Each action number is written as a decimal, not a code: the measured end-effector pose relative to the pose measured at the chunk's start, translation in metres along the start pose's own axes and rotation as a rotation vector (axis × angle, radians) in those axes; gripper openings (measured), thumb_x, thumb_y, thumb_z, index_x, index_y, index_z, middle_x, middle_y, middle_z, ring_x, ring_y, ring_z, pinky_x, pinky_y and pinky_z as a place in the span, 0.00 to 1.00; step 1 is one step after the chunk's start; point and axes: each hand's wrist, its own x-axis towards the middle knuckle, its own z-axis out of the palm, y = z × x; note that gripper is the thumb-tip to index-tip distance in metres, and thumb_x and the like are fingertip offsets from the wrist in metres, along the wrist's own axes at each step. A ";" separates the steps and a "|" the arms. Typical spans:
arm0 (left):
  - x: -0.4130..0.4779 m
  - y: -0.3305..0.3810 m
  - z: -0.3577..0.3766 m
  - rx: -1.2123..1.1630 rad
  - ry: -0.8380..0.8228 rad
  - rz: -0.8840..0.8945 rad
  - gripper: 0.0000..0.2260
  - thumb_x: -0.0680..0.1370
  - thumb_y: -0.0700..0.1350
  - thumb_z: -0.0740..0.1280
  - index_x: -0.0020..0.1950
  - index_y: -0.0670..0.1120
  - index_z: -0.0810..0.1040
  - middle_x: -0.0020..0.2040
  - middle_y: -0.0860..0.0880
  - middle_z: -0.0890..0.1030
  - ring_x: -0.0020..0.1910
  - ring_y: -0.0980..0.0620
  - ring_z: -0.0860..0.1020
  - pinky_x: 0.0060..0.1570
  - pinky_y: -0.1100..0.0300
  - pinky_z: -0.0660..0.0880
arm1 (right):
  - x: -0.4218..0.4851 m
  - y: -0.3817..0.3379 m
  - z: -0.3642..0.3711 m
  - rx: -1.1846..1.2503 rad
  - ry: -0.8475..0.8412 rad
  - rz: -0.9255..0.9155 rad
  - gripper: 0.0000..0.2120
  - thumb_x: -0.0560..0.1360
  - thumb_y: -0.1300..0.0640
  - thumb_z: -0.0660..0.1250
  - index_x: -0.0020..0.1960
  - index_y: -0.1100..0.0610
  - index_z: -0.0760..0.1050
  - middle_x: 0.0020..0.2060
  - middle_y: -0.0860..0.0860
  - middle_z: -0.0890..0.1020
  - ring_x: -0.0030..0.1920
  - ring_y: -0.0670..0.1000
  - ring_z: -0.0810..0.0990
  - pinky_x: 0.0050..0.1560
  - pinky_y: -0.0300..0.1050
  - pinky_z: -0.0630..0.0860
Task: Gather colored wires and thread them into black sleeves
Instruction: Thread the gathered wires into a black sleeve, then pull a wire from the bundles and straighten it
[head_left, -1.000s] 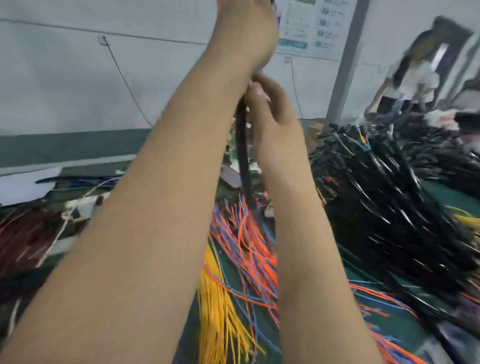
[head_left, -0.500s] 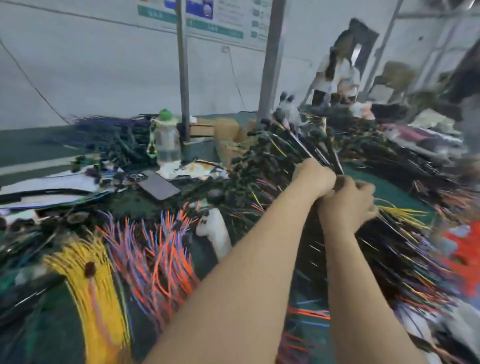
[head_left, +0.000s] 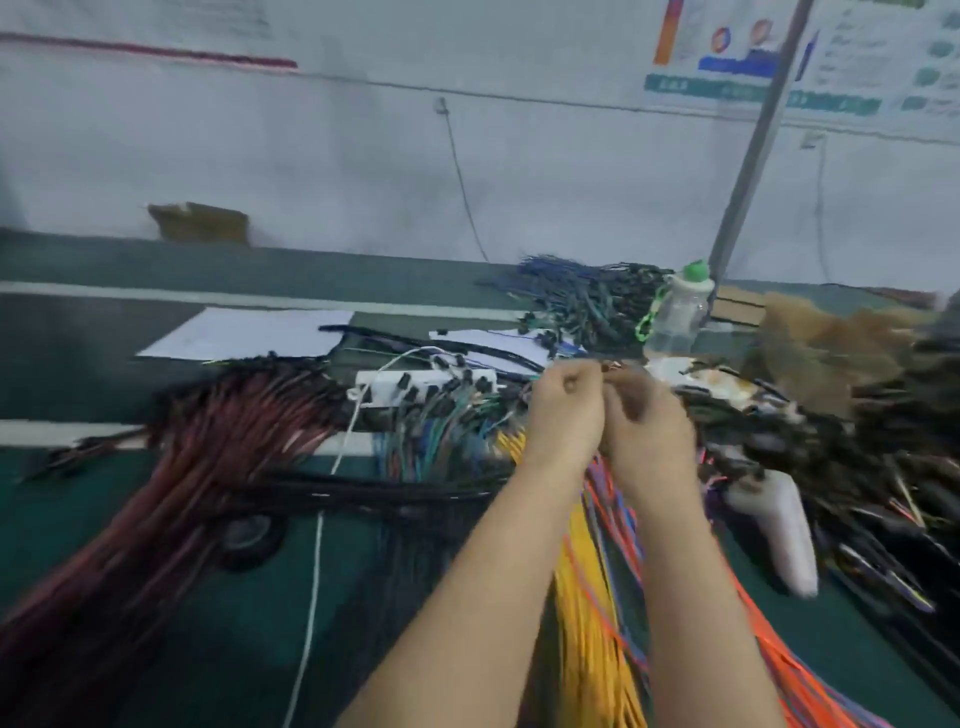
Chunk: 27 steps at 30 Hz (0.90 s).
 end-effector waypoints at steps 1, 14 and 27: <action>-0.006 -0.004 -0.032 0.017 0.062 -0.025 0.06 0.79 0.43 0.61 0.48 0.45 0.78 0.52 0.42 0.81 0.51 0.48 0.78 0.56 0.53 0.73 | -0.015 -0.006 0.022 -0.003 -0.104 -0.004 0.08 0.77 0.61 0.64 0.52 0.61 0.80 0.47 0.55 0.83 0.48 0.53 0.79 0.43 0.38 0.66; -0.062 -0.027 -0.276 -0.329 0.527 -0.129 0.07 0.80 0.39 0.60 0.44 0.46 0.74 0.43 0.50 0.78 0.40 0.56 0.77 0.40 0.64 0.73 | -0.125 -0.044 0.145 -0.308 -0.407 -0.041 0.13 0.77 0.56 0.65 0.61 0.56 0.76 0.59 0.55 0.75 0.60 0.57 0.74 0.61 0.46 0.69; -0.024 -0.004 -0.301 -0.302 0.684 -0.046 0.06 0.80 0.40 0.59 0.54 0.46 0.73 0.43 0.51 0.75 0.41 0.57 0.75 0.42 0.63 0.73 | -0.097 -0.055 0.188 -0.886 -0.701 -0.289 0.18 0.76 0.58 0.63 0.65 0.58 0.66 0.61 0.57 0.75 0.64 0.60 0.71 0.68 0.61 0.58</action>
